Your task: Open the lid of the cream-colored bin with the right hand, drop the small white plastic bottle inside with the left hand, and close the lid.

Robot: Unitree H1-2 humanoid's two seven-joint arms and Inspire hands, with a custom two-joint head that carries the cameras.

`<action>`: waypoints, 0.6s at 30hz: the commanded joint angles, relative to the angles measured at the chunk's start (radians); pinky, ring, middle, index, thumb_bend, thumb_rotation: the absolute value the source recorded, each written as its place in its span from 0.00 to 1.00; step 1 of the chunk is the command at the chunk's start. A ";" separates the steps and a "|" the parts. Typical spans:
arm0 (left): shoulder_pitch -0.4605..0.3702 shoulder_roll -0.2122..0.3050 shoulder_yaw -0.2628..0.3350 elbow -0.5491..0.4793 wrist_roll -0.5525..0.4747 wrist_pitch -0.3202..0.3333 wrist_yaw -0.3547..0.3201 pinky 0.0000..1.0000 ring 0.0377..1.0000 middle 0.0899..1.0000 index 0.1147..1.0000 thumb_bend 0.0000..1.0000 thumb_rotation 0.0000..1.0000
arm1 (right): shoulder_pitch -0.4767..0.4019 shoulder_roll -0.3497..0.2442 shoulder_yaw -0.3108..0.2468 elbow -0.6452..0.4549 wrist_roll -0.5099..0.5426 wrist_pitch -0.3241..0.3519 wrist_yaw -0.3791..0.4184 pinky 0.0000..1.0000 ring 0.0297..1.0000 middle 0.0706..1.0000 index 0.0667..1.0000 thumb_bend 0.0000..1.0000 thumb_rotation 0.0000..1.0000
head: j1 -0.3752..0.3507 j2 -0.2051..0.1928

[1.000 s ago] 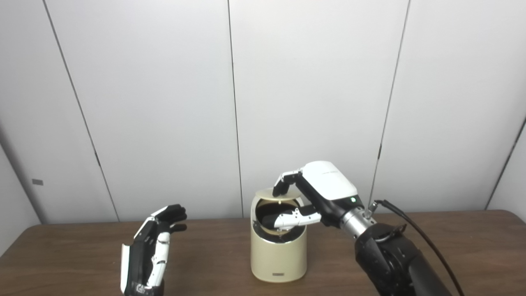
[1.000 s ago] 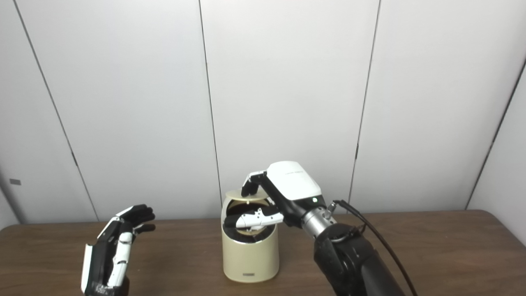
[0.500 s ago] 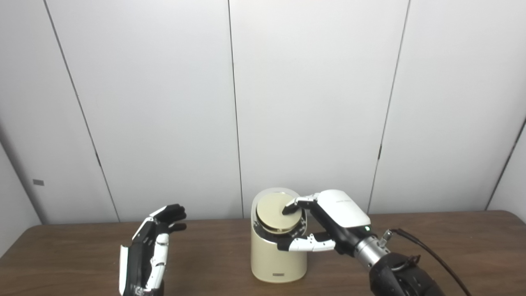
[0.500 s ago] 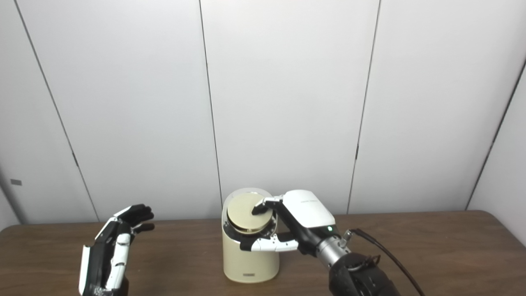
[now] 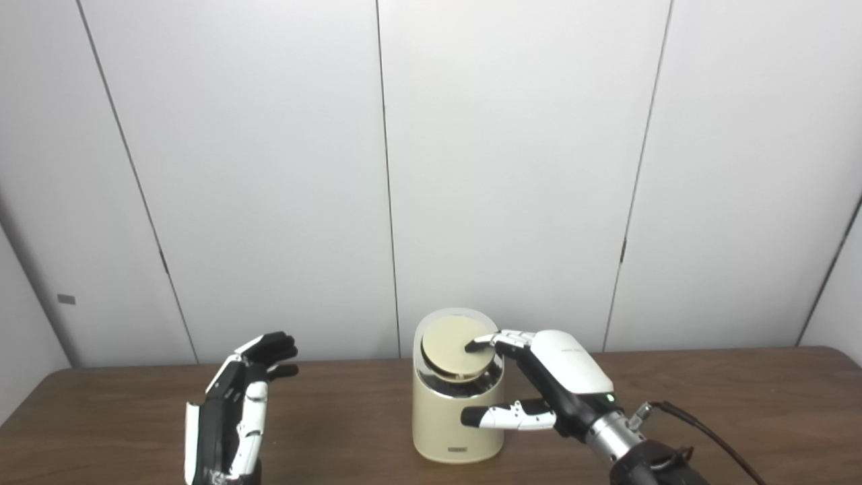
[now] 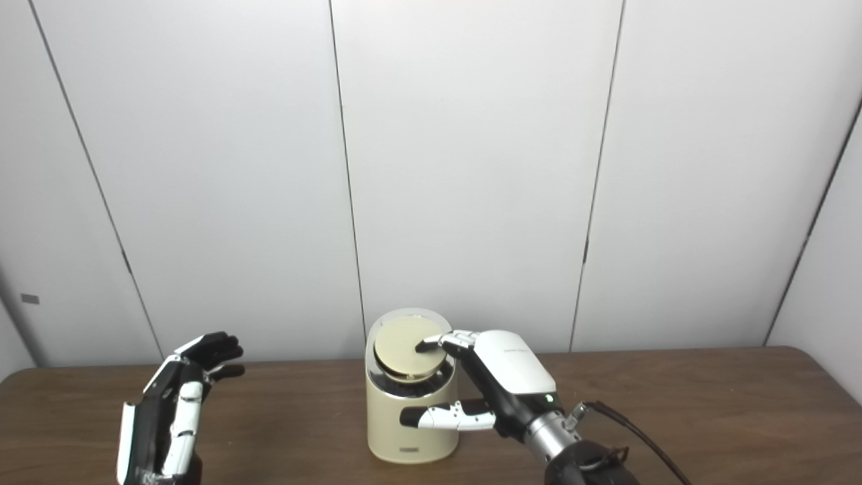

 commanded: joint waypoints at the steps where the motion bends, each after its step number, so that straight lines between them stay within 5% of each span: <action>1: -0.024 0.000 0.002 -0.035 0.012 -0.008 0.005 0.63 0.69 0.68 0.66 0.21 0.63 | 0.022 -0.017 0.024 0.021 -0.048 0.011 0.008 0.85 0.82 0.78 0.74 0.87 0.91 | -0.001 0.000; 10: -0.032 -0.005 -0.001 -0.027 0.010 -0.013 0.004 0.63 0.69 0.69 0.67 0.22 0.62 | 0.052 -0.051 0.153 0.026 -0.318 -0.096 -0.210 0.81 0.78 0.73 0.67 0.88 0.69 | 0.000 -0.005; 18: -0.034 -0.011 -0.002 -0.034 0.023 -0.009 0.011 0.64 0.69 0.69 0.66 0.21 0.64 | 0.080 -0.069 0.199 0.059 -0.422 -0.096 -0.296 0.94 0.96 0.90 0.67 0.84 0.76 | 0.002 -0.007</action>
